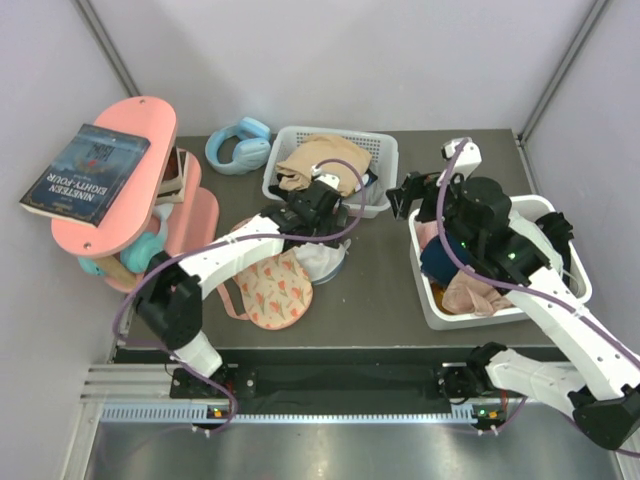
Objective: Unzip the laundry bag and remove the bra
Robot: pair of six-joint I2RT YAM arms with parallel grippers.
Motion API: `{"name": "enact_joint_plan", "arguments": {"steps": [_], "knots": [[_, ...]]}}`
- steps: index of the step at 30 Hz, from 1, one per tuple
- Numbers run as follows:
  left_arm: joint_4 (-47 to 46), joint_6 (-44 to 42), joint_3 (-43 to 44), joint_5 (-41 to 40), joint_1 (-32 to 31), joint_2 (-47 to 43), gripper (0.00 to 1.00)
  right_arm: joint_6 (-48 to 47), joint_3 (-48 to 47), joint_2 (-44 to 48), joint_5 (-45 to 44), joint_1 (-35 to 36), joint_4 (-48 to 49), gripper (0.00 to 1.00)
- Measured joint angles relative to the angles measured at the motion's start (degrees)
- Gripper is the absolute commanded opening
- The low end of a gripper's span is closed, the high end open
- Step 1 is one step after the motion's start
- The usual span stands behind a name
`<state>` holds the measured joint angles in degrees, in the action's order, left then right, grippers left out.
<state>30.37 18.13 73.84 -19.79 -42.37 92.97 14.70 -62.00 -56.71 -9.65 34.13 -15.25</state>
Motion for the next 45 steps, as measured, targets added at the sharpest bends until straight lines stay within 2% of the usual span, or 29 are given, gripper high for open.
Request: {"name": "enact_joint_plan", "arguments": {"steps": [4, 5, 6, 8, 9, 12, 16, 22, 26, 31, 34, 35, 36, 37, 38, 39, 40, 42, 45], "knots": [[0.02, -1.57, 1.81, -0.74, 0.04, 5.57, 0.9, 1.44, 1.05, 2.91, -0.37, 0.0, -0.76, 0.91], [0.02, -1.95, 2.58, -0.81, 0.07, 6.95, 0.86, 1.7, 1.53, 3.58, -0.42, 0.0, -0.81, 0.91], [0.07, -2.25, 3.39, -1.01, 0.07, 8.24, 0.75, 2.14, 1.99, 4.15, -0.46, 0.0, -0.9, 0.91], [0.37, -2.6, 4.98, -1.49, 0.07, 10.64, 0.63, 2.62, 2.62, 4.94, -0.57, 0.0, -1.27, 0.91], [0.52, -2.91, 5.68, -1.79, 0.07, 11.72, 0.52, 2.97, 2.84, 5.2, -0.63, 0.0, -1.55, 0.91], [0.9, -3.15, 6.29, -2.43, 0.07, 13.7, 0.35, 3.3, 3.15, 5.44, -0.76, 0.0, -2.21, 0.91], [1.42, -2.8, 6.29, -3.8, 0.07, 14.45, 0.0, 3.43, 3.15, 5.46, -0.81, 0.0, -2.45, 0.91], [1.75, -2.86, 6.32, -1.99, -0.02, 14.21, 0.0, 3.39, 3.15, 5.49, -0.83, 0.0, -2.6, 0.91], [1.79, -2.19, 6.29, 5.7, 0.42, 11.61, 0.0, 3.37, 3.1, 5.49, -1.51, 0.0, -3.85, 0.92], [1.09, 3.13, 6.1, 16.7, 0.28, 2.97, 0.0, 3.02, 2.95, 5.46, -2.91, 0.0, -5.16, 0.92], [-0.98, 7.61, 4.02, 20.57, 0.37, -4.07, 0.0, 2.93, 2.73, 5.42, -3.17, 0.0, -5.75, 0.92], [-2.64, 9.4, 1.81, 22.1, 0.92, -7.02, 0.04, 2.93, 2.69, 5.4, -3.17, 0.0, -5.75, 0.92], [-4.48, 11.04, -1.36, 23.58, 1.79, -10.08, 0.16, 2.93, 2.67, 5.31, -3.15, 0.0, -5.77, 0.92], [-6.67, 12.61, -5.31, 25.09, 3.32, -13.14, 0.51, 2.93, 2.64, 5.25, -3.13, 0.0, -5.75, 0.92], [-8.0, 13.9, -8.68, 26.62, 5.35, -15.17, 0.66, 2.95, 2.64, 5.03, -3.1, 0.0, -5.77, 0.92], [-9.11, 15.06, -12.83, 27.93, 8.28, -17.05, 0.75, 2.95, 2.64, 4.76, -3.06, 0.0, -5.79, 0.92], [-9.68, 16.17, -16.52, 28.33, 11.58, -17.94, 0.82, 2.95, 2.64, 4.35, -2.86, 0.0, -5.79, 0.92], [-8.09, 17.38, -21.18, 27.47, 16.94, -17.25, 0.84, 2.95, 2.64, 3.61, -2.47, 0.0, -5.81, 0.92], [-2.27, 17.75, -21.77, 25.81, 18.6, -15.28, 0.88, 2.95, 2.64, 2.93, -1.97, 0.0, -5.9, 0.92]]}}
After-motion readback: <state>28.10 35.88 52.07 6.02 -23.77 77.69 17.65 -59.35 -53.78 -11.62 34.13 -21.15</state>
